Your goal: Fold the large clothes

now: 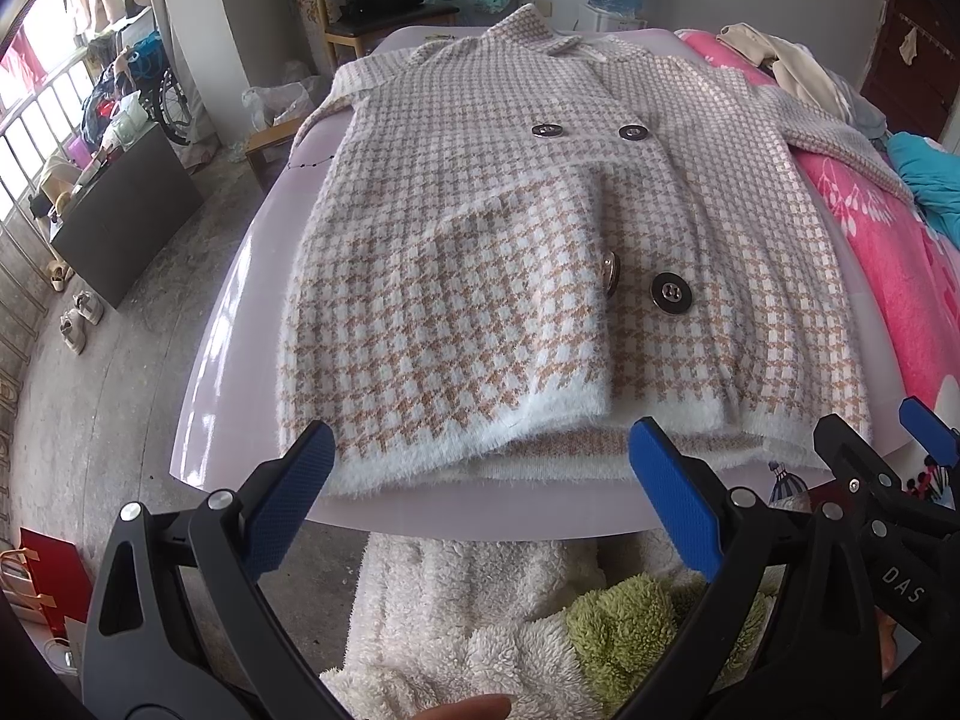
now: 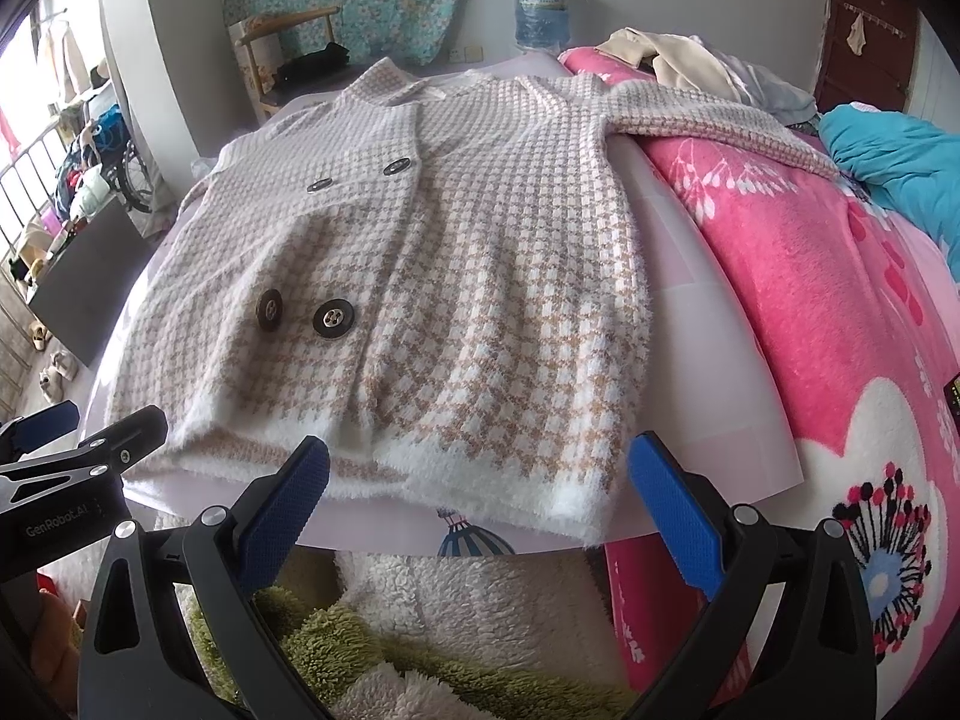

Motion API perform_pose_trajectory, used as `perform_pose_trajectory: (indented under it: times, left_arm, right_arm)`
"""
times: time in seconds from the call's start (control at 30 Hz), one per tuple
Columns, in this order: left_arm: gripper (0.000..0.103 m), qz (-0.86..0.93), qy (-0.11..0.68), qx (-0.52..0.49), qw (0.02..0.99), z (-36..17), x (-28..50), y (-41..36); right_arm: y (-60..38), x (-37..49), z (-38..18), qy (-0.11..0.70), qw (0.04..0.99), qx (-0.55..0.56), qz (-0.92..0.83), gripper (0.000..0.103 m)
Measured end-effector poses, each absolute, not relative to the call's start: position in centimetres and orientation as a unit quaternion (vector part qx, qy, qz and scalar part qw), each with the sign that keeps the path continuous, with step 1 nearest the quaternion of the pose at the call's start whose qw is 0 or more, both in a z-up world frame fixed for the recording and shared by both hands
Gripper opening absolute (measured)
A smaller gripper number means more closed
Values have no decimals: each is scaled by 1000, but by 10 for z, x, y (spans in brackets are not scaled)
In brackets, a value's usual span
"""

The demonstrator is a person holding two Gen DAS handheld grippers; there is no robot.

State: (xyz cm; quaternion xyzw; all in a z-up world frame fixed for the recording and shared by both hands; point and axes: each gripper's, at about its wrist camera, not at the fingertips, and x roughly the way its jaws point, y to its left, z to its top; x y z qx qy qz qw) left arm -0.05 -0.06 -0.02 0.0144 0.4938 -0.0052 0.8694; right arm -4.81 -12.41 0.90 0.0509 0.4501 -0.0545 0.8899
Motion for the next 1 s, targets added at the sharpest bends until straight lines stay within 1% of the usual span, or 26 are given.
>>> perform_pose_trajectory:
  times: [1.0]
  left_arm:
    - [95,-3,490,15,872,4,3,-1]
  right_arm:
    - [-122,-47,14,447,892,48,-54,98]
